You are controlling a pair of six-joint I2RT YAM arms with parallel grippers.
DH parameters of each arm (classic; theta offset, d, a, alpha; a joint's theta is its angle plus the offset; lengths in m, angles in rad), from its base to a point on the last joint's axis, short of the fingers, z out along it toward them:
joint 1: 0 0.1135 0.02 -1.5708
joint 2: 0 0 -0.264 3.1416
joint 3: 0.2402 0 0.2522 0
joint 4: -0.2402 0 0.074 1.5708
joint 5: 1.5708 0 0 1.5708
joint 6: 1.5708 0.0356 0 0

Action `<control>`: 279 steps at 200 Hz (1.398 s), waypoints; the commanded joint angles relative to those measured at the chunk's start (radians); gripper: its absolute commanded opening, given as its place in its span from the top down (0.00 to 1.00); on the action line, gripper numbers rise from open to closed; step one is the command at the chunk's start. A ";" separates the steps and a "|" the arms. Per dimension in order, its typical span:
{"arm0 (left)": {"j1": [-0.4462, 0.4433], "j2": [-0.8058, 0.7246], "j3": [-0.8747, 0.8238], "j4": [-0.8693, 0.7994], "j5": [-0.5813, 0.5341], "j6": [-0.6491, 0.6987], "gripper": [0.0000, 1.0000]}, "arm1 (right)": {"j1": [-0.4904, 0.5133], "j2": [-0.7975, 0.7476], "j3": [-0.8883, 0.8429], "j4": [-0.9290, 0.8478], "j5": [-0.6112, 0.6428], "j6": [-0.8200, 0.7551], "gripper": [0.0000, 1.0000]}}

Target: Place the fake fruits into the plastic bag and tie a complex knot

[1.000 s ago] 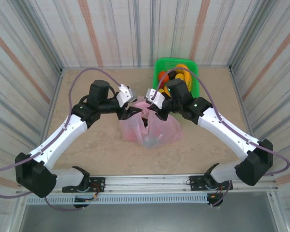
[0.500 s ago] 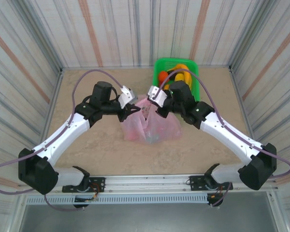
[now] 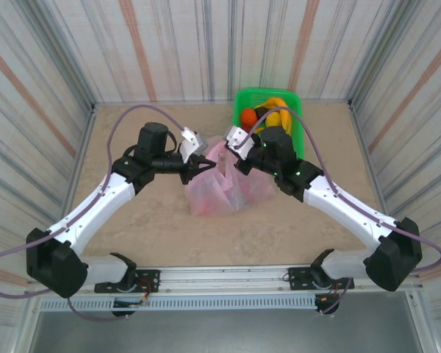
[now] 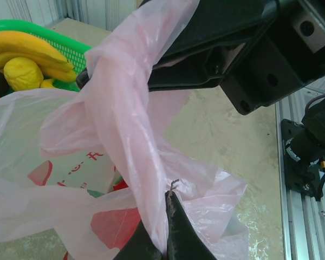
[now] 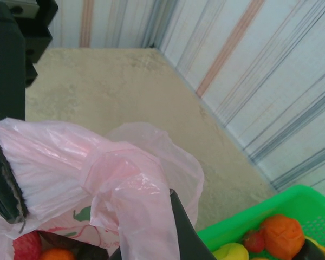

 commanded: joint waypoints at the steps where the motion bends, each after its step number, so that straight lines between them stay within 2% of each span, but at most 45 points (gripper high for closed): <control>1: 0.000 -0.016 0.003 0.017 0.064 -0.042 1.00 | -0.063 -0.061 -0.062 0.155 -0.100 0.146 1.00; 41: -0.039 -0.008 -0.029 0.126 0.059 -0.105 1.00 | -0.082 -0.053 -0.121 0.247 -0.195 0.265 1.00; 70: -0.047 0.011 -0.046 0.179 0.055 -0.147 1.00 | -0.082 -0.047 -0.209 0.373 -0.182 0.350 1.00; 120: -0.089 0.018 -0.087 0.238 0.007 -0.180 0.98 | -0.083 -0.001 -0.264 0.537 -0.239 0.482 1.00; 143: -0.112 0.028 -0.110 0.256 -0.020 -0.187 0.92 | -0.077 0.026 -0.276 0.588 -0.256 0.529 1.00; 161: -0.118 0.026 -0.127 0.283 -0.015 -0.206 0.91 | -0.074 0.037 -0.289 0.618 -0.246 0.547 1.00; 224: -0.124 -0.004 -0.190 0.387 -0.050 -0.261 0.69 | -0.063 0.068 -0.309 0.701 -0.267 0.624 1.00; 279: -0.085 -0.234 -0.253 0.267 -0.154 -0.200 0.41 | -0.060 0.041 -0.326 0.671 -0.261 0.591 1.00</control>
